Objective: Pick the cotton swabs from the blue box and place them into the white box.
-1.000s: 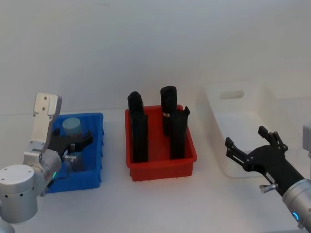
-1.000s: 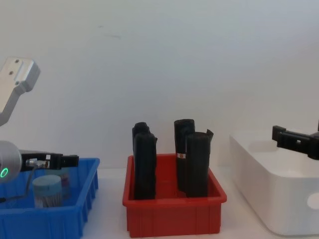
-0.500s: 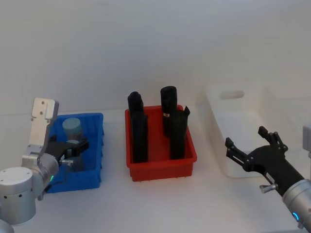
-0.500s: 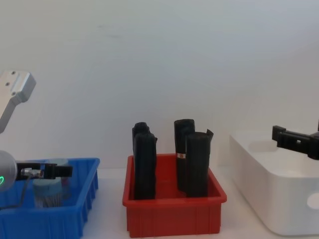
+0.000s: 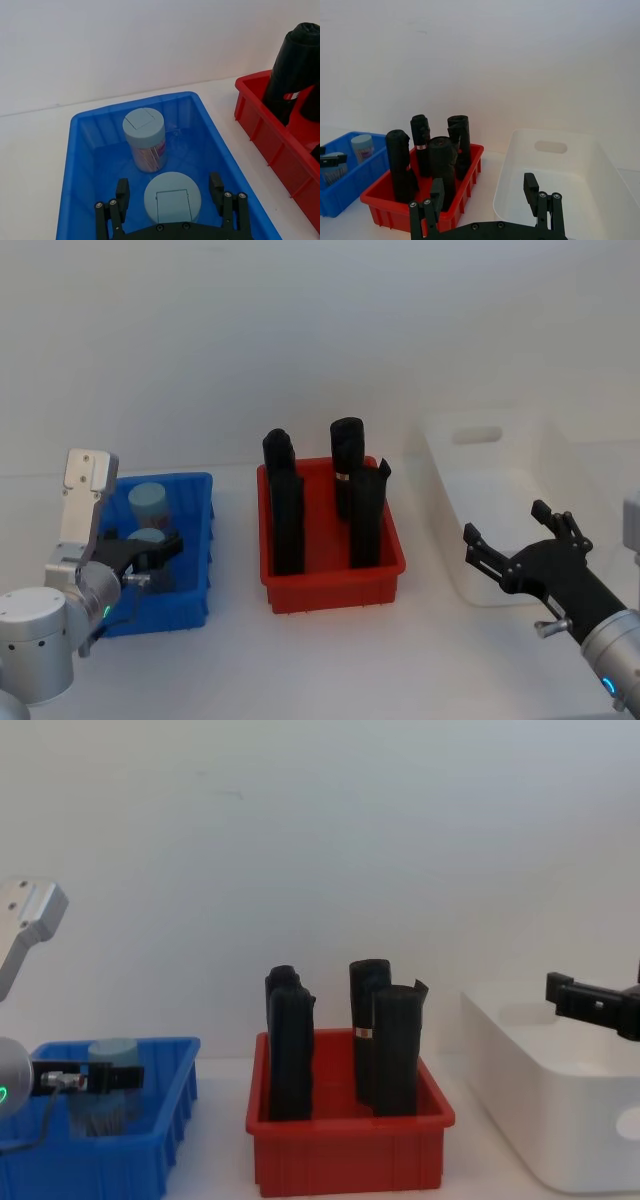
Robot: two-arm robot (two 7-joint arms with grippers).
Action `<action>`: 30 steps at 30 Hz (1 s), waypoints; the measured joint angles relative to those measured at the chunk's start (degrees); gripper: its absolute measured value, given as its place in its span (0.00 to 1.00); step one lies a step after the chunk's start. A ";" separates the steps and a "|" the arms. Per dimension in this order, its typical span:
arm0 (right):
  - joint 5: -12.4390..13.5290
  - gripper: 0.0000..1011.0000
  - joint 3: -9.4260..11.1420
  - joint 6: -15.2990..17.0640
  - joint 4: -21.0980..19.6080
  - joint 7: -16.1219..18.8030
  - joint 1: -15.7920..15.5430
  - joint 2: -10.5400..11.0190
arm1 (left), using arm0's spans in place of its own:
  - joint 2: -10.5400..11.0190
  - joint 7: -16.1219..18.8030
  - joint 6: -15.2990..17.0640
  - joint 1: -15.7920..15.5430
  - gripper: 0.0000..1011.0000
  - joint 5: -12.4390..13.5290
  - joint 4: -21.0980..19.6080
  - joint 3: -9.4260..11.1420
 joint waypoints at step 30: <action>0.00 0.99 0.00 0.00 0.00 0.00 0.00 0.00 | 0.29 -2.74 -0.43 0.28 0.66 2.59 -3.40 -0.32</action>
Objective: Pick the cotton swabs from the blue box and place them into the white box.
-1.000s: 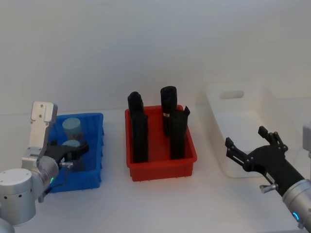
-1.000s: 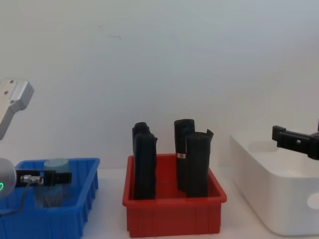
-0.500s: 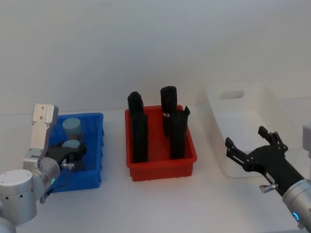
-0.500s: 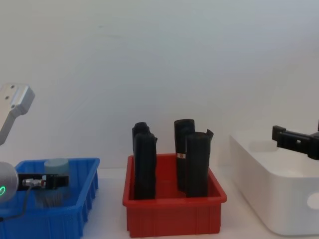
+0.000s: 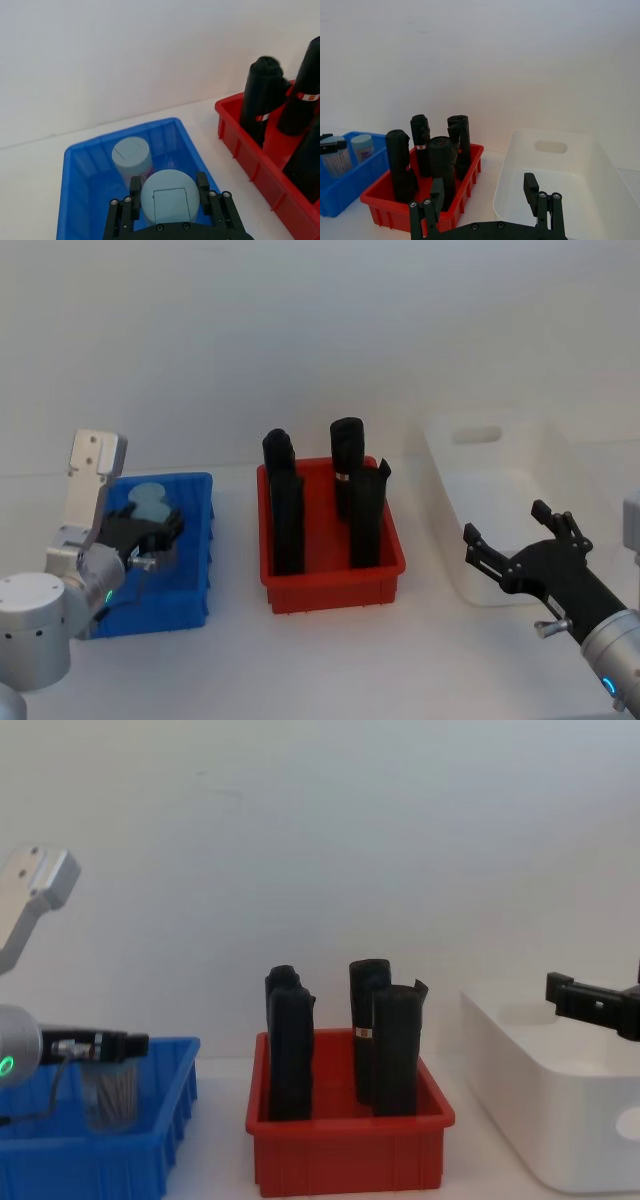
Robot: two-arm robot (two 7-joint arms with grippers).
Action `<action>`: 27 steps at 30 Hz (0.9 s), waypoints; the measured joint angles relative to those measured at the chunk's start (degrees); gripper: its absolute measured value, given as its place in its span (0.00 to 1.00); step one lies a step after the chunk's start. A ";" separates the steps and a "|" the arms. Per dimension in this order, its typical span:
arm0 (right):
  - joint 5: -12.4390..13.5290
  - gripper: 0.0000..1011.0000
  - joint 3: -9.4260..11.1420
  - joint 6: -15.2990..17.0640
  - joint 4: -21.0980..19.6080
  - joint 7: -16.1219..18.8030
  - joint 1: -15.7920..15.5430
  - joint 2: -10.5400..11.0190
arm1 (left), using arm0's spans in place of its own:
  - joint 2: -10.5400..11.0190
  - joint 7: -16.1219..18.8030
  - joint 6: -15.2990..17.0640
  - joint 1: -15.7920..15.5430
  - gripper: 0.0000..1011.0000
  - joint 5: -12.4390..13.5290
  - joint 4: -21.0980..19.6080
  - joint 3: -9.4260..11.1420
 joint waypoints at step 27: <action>0.00 0.99 0.00 0.00 0.00 0.00 0.00 0.00 | 2.28 -14.81 12.05 -2.34 0.66 3.47 -15.82 -0.82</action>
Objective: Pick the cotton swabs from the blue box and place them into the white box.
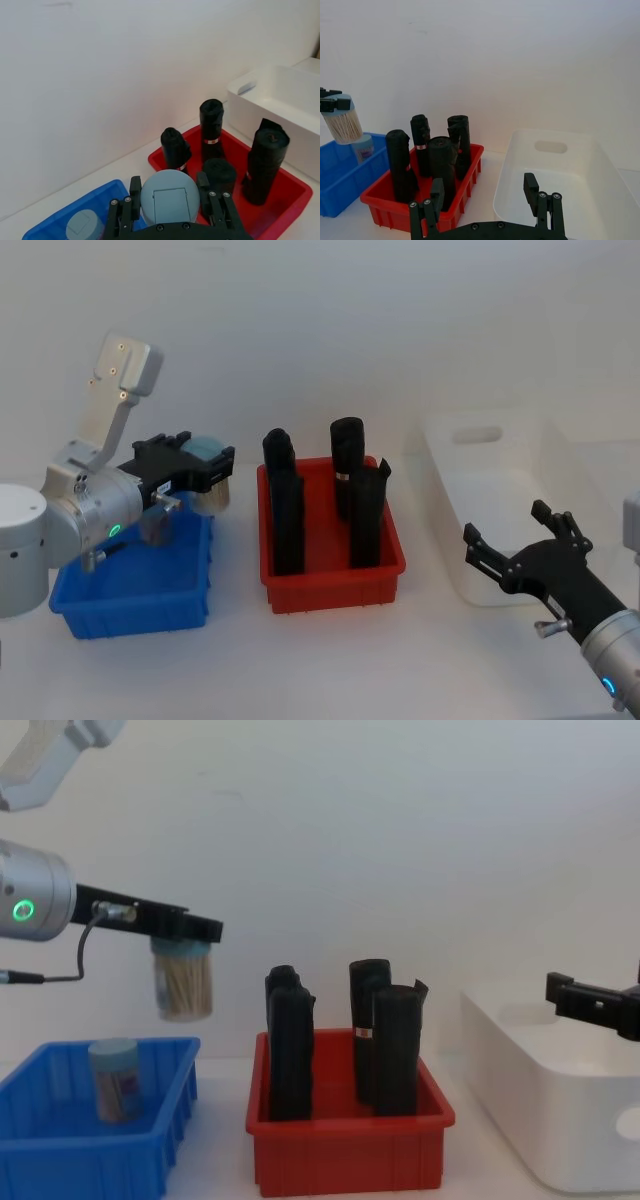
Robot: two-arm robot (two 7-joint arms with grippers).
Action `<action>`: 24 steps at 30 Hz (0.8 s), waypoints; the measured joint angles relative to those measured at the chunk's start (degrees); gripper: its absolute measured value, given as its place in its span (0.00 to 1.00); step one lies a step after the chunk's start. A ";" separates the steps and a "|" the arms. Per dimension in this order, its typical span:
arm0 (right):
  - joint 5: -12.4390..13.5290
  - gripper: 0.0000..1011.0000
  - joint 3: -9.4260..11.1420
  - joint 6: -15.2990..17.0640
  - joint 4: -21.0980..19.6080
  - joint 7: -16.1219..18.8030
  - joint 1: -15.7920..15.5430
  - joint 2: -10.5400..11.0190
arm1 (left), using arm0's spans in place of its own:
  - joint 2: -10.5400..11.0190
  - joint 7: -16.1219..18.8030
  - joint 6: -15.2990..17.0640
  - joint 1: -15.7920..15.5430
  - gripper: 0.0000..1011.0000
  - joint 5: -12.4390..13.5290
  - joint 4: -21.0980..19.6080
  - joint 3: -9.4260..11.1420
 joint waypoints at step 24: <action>0.00 0.99 0.00 0.00 0.00 0.00 0.00 0.00 | -1.45 -15.97 3.41 -5.27 0.66 -0.84 1.95 1.68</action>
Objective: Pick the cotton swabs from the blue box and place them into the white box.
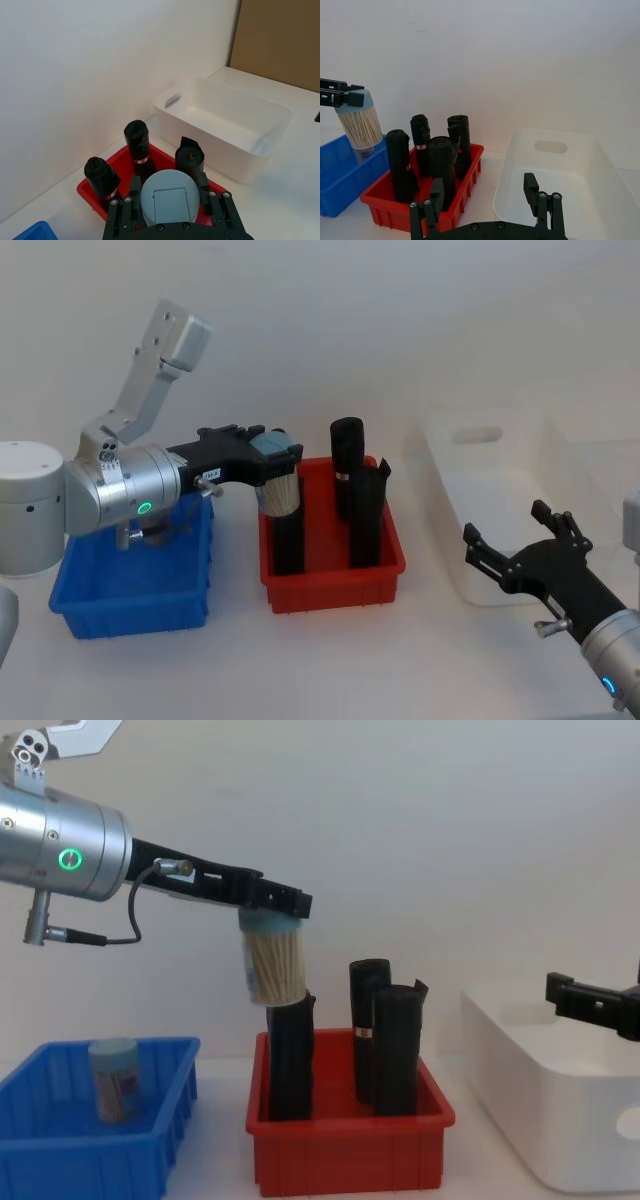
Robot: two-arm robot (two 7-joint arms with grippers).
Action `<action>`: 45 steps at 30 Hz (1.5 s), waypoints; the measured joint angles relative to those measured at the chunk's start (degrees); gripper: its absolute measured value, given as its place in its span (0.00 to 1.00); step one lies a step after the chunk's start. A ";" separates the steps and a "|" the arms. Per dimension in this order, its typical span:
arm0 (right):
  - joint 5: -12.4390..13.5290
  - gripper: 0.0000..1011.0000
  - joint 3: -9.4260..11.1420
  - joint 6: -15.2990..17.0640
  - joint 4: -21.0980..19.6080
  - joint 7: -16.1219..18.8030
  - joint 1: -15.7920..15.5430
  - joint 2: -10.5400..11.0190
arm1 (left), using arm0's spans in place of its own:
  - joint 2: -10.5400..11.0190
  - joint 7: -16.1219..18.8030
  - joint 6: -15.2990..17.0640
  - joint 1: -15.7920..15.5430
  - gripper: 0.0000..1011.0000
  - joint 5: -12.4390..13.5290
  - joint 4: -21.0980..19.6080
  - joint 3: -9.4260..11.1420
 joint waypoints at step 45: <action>-8.23 0.99 -4.52 9.69 4.55 10.73 9.71 -7.40 | -0.61 -3.96 0.52 -1.48 0.66 -0.34 1.14 0.61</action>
